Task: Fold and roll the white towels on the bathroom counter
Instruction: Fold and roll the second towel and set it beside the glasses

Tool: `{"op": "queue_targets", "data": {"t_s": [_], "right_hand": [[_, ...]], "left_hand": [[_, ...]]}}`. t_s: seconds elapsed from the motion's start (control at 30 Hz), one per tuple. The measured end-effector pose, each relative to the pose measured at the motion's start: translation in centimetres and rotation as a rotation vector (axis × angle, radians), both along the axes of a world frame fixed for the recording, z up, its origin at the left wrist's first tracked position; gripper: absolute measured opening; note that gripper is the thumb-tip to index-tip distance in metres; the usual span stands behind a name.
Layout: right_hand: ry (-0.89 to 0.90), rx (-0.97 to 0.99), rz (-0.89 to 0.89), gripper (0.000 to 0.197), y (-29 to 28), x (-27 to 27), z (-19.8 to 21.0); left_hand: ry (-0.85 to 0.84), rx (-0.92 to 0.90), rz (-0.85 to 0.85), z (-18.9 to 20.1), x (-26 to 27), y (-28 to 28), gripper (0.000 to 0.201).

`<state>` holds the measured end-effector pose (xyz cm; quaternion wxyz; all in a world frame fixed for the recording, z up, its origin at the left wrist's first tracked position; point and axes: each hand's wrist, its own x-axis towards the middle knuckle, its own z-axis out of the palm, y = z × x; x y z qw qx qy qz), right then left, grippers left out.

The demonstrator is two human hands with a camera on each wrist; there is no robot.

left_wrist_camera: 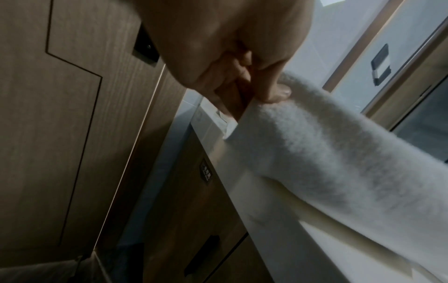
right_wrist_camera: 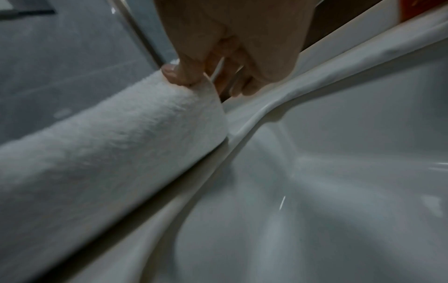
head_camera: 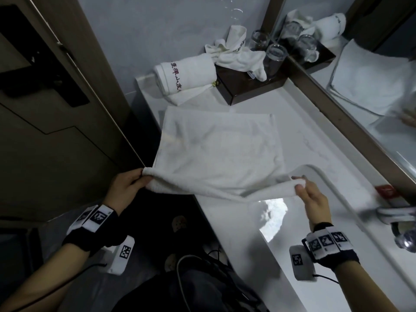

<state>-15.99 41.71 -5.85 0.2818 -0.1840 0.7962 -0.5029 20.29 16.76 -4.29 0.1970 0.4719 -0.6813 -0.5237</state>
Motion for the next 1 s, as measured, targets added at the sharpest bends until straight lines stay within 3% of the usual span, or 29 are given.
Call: {"op": "queue_targets", "data": {"t_s": [0.07,0.2,0.4,0.6,0.7,0.9,1.0], "right_hand": [[-0.028,-0.045,-0.041,0.019,0.5,-0.7,0.5],[0.084,-0.033,0.01,0.03,-0.4,-1.5,1.4],[0.192,0.005,0.029,0.038,-7.4,-3.3,2.2],[0.367,0.219,0.17,0.021,-14.3,-6.9,0.7],[0.427,0.279,0.195,0.021,-17.1,-8.0,0.0],[0.322,0.413,0.121,0.028,-19.4,-8.6,-1.7],[0.349,0.329,0.029,0.029,-18.9,-8.2,-1.6]], "left_hand": [[0.029,0.004,0.006,0.2,0.6,-0.1,0.017],[0.083,0.001,0.037,1.5,0.4,-1.1,0.019],[0.044,-0.1,0.129,2.3,-3.2,-5.2,0.015],[-0.107,-0.109,0.163,0.0,-6.8,-9.9,0.025],[-0.207,-0.106,0.19,-1.6,-7.2,-11.4,0.028],[-0.419,-0.08,0.167,-2.9,-7.7,-12.1,0.025],[-0.54,-0.156,0.134,-2.8,-8.8,-10.7,0.053]]}}
